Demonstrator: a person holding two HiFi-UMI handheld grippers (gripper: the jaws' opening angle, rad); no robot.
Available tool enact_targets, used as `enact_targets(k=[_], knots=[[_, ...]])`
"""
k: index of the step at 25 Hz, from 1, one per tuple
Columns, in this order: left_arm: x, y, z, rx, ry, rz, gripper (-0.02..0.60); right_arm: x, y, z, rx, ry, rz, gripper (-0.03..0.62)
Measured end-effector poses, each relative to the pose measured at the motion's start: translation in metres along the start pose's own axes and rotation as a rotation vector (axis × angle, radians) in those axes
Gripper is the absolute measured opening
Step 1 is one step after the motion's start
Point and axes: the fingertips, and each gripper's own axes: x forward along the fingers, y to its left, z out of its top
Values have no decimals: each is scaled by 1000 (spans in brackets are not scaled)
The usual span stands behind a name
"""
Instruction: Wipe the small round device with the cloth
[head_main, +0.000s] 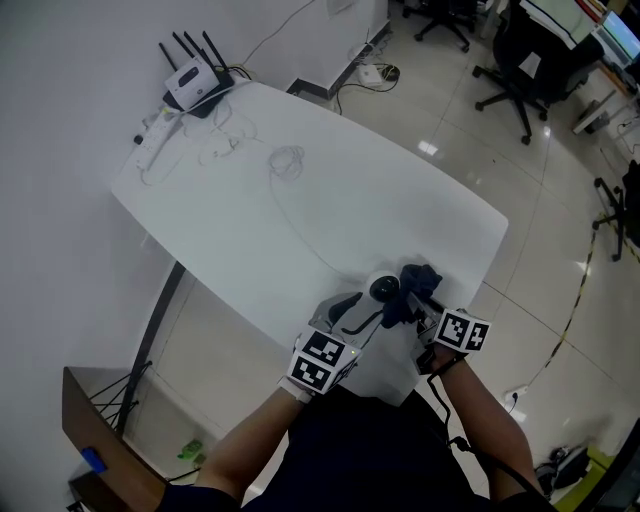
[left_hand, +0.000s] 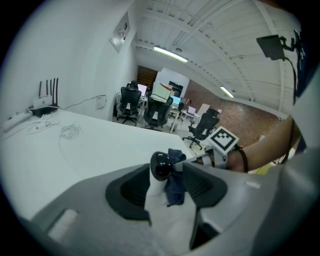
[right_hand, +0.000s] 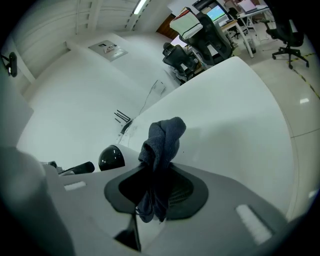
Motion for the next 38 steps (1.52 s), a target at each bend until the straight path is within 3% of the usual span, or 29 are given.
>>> enact_targets(k=[3, 9, 14, 20, 25, 30, 38], knots=[[-8, -5, 0, 56, -15, 13, 206, -13, 11, 6, -54, -28, -2, 87], [-23, -13, -4, 82, -37, 31, 206, -46, 54, 35, -181, -112, 34, 87], [-30, -20, 6, 166, -84, 70, 179, -57, 92, 44, -562, -73, 7, 87], [-33, -30, 9, 176, -84, 47, 173, -39, 116, 20, -999, 82, -71, 89], [-34, -23, 1, 169, -57, 45, 173, -25, 135, 8, -1271, 159, -87, 87], [-28, -20, 0, 155, -34, 48, 173, -20, 131, 16, -1284, 220, -52, 86], [-6, -11, 0, 166, 5, 46, 173, -6, 98, 51, -1100, 281, 22, 86]])
